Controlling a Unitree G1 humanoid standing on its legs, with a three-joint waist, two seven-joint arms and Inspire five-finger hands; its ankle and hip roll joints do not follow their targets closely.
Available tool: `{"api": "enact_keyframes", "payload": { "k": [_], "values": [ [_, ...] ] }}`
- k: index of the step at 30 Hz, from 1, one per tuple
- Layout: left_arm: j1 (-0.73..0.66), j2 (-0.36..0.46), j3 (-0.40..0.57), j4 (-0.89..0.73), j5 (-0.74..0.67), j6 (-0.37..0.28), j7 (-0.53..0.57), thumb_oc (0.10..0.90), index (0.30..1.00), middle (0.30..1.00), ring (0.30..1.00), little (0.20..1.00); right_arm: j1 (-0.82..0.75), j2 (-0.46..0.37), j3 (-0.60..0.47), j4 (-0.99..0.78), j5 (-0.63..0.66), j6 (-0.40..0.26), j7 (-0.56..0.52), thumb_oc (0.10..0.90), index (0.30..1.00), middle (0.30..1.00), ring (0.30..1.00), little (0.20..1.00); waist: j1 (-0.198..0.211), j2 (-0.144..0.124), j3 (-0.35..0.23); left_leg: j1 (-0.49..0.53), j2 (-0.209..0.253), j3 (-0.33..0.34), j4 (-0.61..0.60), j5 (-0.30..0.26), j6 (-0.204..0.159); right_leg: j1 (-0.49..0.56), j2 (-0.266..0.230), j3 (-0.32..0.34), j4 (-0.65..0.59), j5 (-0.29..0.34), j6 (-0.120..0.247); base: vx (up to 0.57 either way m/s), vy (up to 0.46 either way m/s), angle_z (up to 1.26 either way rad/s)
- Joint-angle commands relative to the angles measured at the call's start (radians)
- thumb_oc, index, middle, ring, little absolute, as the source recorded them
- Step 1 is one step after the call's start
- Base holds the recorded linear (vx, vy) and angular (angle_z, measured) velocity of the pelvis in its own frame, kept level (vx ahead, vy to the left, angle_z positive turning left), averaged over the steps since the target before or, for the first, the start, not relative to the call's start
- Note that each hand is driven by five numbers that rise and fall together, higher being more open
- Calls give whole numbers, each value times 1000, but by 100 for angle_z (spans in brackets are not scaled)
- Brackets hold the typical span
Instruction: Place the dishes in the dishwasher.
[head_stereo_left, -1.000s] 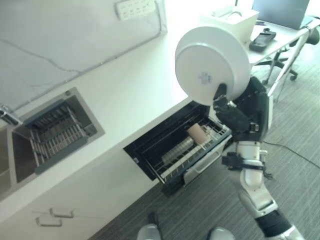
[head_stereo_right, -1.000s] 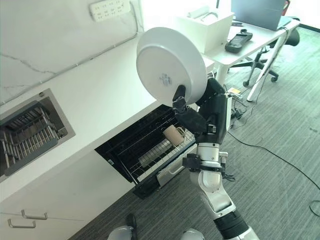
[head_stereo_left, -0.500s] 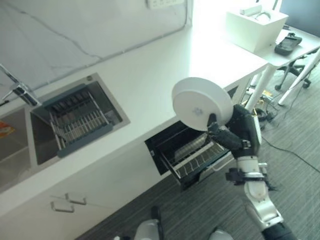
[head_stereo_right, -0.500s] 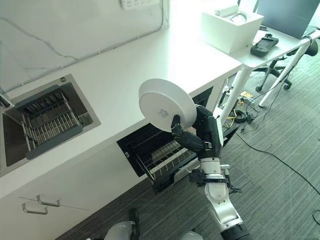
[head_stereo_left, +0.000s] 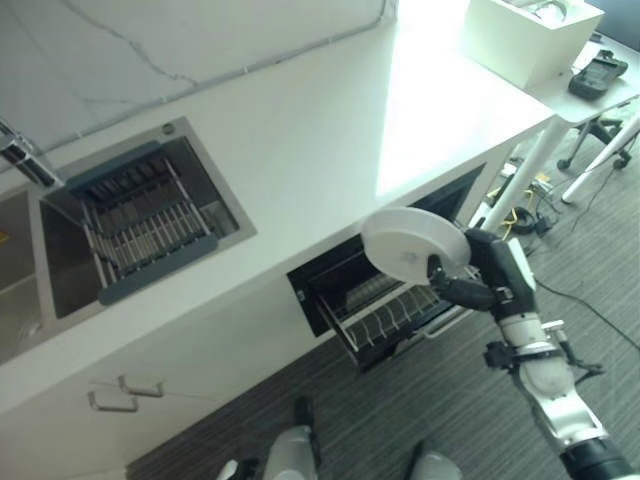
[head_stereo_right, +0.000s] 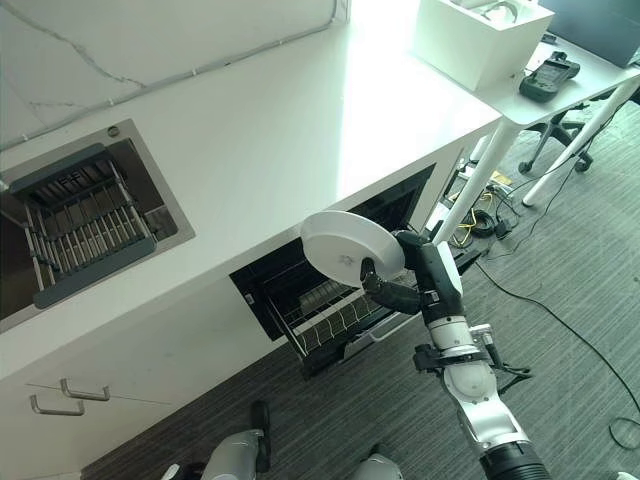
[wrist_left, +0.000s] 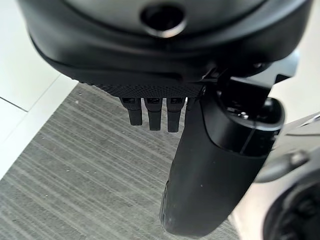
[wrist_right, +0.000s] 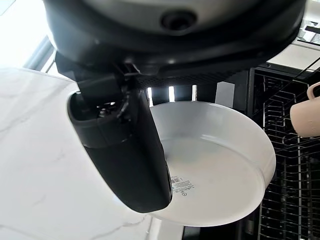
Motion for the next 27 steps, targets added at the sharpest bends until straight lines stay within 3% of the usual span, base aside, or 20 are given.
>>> {"api": "enact_keyframes", "payload": {
  "k": [1, 4, 12, 15, 18, 27],
  "values": [
    [-12, 56, 3, -27, 38, 9, -4, 800, 900, 900, 900, 900, -117, -28, -96, -103, 3, -129, 23, 400, 300, 300, 300, 300, 8, -5, -7, 73, 10, -21, 116, -211, -9, -9, 40, -16, -21, 20, -14, 0, 0, 0],
    [-11, 72, 0, -47, 49, 20, -13, 800, 900, 900, 900, 900, -127, -46, -85, -67, -22, -132, 74, 400, 300, 300, 300, 300, 16, -8, 1, 74, 5, -25, 116, -210, -8, -6, 39, -19, -21, 23, -11, -9, -33, 14],
    [-41, 117, -37, -75, 92, 24, -54, 800, 900, 900, 900, 900, -282, -105, 30, 42, -228, -101, 72, 400, 300, 300, 300, 300, 54, -13, 14, 65, -5, -41, 116, -205, -9, -3, 34, -38, -21, 29, -5, -17, -16, 4],
    [-51, 145, -57, -104, 100, 33, -74, 800, 900, 900, 900, 900, -364, -159, 107, 124, -385, -95, -9, 400, 300, 300, 300, 300, 81, -17, 21, 59, -10, -52, 116, -201, -7, 2, 30, -55, -21, 34, -2, -17, -32, 15],
    [-53, 160, -79, -113, 113, 23, -72, 800, 900, 900, 900, 900, -420, -184, 156, 176, -409, -70, -57, 400, 300, 300, 300, 300, 93, -17, 26, 58, -11, -57, 116, -198, -8, 6, 33, -61, -21, 35, -2, 2, -11, 19],
    [-97, 169, -140, -96, 37, 4, -61, 800, 900, 900, 900, 900, -653, -173, 264, 412, -517, 126, -260, 400, 300, 300, 300, 300, 138, 3, 76, 27, -20, -92, 116, -181, -8, -5, 42, -69, -21, 39, -12, -31, 23, 7]
  ]
}}
